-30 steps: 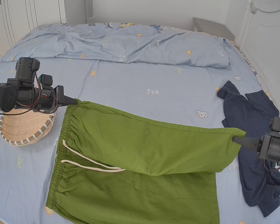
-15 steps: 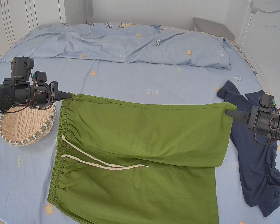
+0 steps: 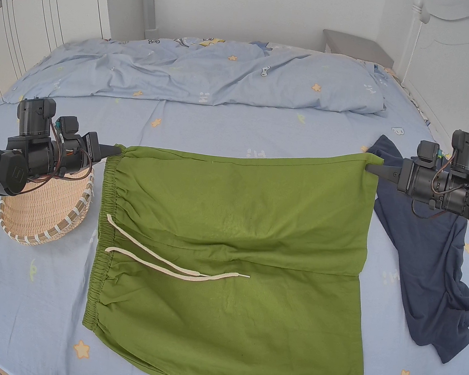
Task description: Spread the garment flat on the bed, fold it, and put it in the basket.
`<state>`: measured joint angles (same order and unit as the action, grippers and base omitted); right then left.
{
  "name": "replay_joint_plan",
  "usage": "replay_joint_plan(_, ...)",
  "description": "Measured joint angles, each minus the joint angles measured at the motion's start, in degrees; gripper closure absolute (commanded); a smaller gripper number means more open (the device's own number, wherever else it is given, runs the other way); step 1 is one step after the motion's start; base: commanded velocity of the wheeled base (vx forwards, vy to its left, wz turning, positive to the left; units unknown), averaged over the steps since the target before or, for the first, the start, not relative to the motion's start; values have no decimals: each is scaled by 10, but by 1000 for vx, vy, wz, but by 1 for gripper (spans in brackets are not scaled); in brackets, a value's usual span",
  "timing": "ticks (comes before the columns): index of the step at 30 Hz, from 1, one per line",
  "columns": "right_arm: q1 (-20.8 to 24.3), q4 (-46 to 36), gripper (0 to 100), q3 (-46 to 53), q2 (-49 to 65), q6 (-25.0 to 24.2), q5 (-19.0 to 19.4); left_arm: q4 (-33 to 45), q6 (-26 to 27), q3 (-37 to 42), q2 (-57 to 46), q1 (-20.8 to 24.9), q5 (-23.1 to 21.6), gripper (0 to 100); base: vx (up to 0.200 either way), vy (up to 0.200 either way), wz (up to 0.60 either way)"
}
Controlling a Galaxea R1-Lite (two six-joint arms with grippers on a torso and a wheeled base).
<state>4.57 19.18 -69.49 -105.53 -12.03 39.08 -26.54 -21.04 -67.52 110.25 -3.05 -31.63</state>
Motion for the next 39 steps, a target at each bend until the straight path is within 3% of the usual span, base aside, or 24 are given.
replay_joint_plan(16, -5, -1, 100, -105, -89, 0, -4, -132, -1, 21, 55, -10, 0, 100, 0, 0, 0)
replay_joint_plan(21, -9, -1, 100, -132, -116, 0, -23, -180, -1, 23, 70, -11, 0, 100, 0, 0, 0)
replay_joint_plan(33, -8, -1, 100, -190, -172, 0, -31, -190, 0, 7, 96, -12, 2, 100, 0, 0, 0)
replay_joint_plan(39, -7, -1, 100, -213, -202, 0, -56, -192, 0, -7, 109, -15, 7, 100, 0, 0, 0)
